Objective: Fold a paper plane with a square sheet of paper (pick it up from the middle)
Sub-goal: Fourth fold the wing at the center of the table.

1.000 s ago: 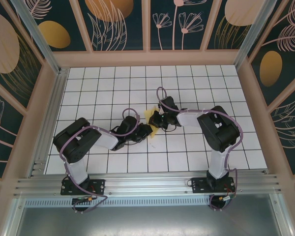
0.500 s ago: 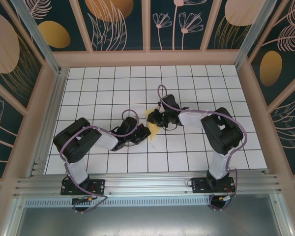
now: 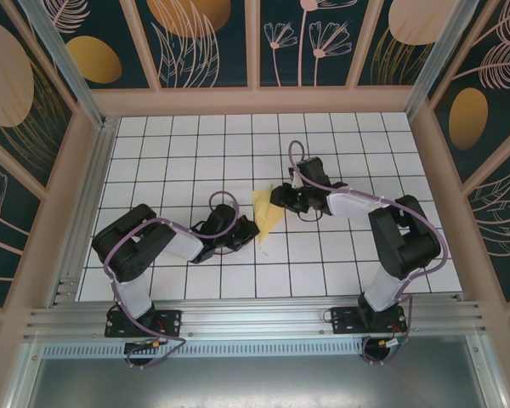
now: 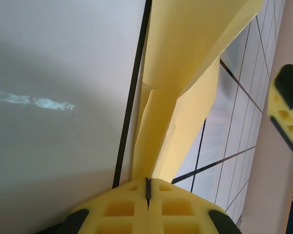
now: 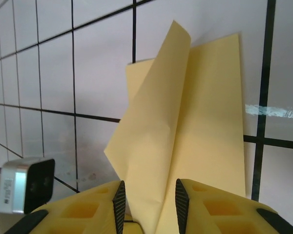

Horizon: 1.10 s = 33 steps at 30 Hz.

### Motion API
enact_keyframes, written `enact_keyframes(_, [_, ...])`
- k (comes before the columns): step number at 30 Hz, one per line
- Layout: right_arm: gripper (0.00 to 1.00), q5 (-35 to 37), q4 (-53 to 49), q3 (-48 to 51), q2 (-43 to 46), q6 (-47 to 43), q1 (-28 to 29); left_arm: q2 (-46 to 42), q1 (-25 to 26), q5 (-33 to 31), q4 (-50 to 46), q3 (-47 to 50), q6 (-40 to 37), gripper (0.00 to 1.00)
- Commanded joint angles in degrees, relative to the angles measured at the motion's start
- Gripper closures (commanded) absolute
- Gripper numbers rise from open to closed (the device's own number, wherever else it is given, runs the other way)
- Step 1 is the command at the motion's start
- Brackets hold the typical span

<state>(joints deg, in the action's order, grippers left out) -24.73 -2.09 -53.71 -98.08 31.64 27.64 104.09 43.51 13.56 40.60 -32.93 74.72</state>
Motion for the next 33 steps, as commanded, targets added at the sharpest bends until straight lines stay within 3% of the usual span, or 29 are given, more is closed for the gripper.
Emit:
enact_keyframes(1, [0.68, -3.1, -2.8, -2.3, -3.7, -5.9, 0.6, -0.1, -0.3, -1.9, -0.9, 1.3, 0.7, 1.0])
enact_keyframes(7, [0.72, -3.0, -4.2, -5.8, -7.8, -7.1, 2.5, -0.1, -0.2, -2.7, -1.1, 1.8, 1.9, 1.0])
enact_keyframes(33, [0.72, 6.6, -12.7, -10.4, -15.7, -11.0, 5.8, 0.9, -0.3, -3.7, -0.8, 3.7, 6.2, 1.0])
